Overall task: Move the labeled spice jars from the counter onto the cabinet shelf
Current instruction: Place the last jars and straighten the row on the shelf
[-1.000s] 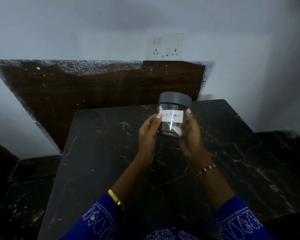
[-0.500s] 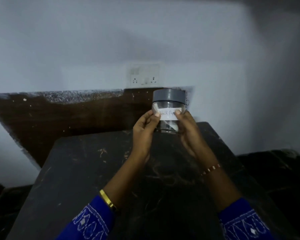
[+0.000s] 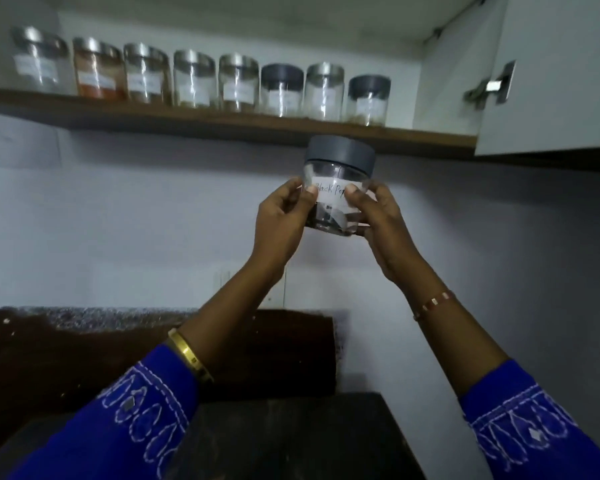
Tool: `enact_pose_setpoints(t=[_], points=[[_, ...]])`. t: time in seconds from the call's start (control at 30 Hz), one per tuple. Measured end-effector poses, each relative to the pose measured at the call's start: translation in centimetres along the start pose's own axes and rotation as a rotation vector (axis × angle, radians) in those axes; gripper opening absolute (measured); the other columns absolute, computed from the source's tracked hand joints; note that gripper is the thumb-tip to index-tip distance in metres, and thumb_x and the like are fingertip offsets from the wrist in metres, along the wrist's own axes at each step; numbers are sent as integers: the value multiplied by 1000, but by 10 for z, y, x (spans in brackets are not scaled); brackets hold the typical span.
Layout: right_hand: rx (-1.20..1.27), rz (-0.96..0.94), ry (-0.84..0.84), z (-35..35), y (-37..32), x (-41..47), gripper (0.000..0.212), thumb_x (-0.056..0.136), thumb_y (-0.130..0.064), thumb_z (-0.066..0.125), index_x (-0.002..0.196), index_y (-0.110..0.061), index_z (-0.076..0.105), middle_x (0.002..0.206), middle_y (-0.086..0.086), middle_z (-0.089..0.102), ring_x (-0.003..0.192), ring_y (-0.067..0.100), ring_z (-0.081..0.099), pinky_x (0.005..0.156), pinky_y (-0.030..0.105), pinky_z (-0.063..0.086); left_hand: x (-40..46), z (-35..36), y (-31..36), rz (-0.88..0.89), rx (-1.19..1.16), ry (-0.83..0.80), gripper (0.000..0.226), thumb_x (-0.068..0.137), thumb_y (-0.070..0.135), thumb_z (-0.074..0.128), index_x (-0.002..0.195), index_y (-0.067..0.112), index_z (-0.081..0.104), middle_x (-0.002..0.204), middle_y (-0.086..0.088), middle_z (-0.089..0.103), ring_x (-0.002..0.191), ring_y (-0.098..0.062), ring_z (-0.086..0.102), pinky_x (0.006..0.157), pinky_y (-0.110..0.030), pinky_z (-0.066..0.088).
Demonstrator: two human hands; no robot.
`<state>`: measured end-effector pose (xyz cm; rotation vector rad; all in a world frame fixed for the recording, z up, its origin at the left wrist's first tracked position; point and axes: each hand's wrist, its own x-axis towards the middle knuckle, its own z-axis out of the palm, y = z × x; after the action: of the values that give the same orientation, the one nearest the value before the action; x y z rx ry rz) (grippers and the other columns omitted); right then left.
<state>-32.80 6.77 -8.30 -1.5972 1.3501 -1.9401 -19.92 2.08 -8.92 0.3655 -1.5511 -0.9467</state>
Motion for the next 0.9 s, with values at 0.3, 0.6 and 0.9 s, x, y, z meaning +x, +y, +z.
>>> enact_pose_setpoints(t=[0.3, 0.6, 0.9], points=[[12, -200, 46, -62, -66, 91, 57, 81, -27, 69, 130, -13, 44, 121, 9, 61, 103, 20, 65, 86, 32, 55, 103, 67, 62, 229, 169, -58, 41, 87, 31, 57, 123, 10, 58, 112, -8, 68, 100, -23, 65, 88, -34, 53], [-226, -202, 201, -116, -64, 161, 64, 84, -17, 68, 135, -7, 30, 110, 9, 57, 93, 18, 60, 67, 14, 51, 176, 131, 50, 241, 373, -108, 48, 86, 9, 61, 131, 8, 47, 120, -11, 62, 110, -22, 59, 76, -19, 46], [-450, -157, 312, -138, -27, 203, 53, 91, -31, 57, 132, -5, 37, 126, 16, 56, 108, 28, 57, 82, 27, 41, 207, 170, 13, 275, 555, -258, 62, 90, 2, 51, 145, 15, 26, 134, -14, 52, 123, -23, 50, 88, -19, 36]])
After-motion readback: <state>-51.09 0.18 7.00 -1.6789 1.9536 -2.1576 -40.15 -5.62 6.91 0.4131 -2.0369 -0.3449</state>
